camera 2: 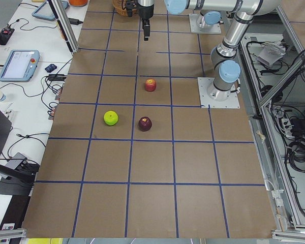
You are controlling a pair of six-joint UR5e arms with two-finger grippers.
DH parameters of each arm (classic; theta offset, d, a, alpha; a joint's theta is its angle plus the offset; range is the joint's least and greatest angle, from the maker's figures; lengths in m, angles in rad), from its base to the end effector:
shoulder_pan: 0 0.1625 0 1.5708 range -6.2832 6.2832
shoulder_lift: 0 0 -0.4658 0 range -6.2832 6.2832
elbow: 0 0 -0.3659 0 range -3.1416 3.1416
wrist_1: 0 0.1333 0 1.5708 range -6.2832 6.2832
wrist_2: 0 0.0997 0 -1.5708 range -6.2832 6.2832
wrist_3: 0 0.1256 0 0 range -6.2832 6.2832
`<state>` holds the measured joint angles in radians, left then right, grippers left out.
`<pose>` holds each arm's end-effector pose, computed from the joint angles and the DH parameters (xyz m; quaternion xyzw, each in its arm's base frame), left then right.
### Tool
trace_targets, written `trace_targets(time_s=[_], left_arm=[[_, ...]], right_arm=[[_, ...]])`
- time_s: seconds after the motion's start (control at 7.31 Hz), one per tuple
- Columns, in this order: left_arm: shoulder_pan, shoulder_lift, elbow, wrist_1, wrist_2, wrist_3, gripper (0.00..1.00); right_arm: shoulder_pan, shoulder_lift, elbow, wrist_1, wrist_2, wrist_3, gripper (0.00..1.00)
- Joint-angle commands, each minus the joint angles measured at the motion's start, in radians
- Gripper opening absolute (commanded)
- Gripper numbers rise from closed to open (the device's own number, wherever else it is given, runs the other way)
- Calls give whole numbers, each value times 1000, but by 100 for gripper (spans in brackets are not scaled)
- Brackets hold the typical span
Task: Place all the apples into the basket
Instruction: 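Reach down and grasp the red apple with the left gripper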
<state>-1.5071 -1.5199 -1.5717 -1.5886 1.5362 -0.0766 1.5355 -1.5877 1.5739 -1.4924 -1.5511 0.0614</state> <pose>-0.1090 -0.4533 0.5237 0.0698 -0.9973 0.0160 0.0174 0.1198 -0.4539 0.5015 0.0486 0.9982 0.0324 0.0094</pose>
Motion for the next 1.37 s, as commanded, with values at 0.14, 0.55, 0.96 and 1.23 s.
trace_targets(time_s=[0.14, 0.55, 0.96, 1.23], left_arm=[[1, 3, -2, -5, 2, -2, 100], [4, 6, -4, -5, -8, -3, 100], [11, 18, -80, 8, -10, 41, 100], [135, -34, -190, 85, -19, 127, 100]], right_arm=[[0, 0, 0, 0, 0, 0, 100], [0, 0, 0, 0, 0, 0, 100], [0, 0, 0, 0, 0, 0, 100], [0, 0, 0, 0, -1, 0, 100]])
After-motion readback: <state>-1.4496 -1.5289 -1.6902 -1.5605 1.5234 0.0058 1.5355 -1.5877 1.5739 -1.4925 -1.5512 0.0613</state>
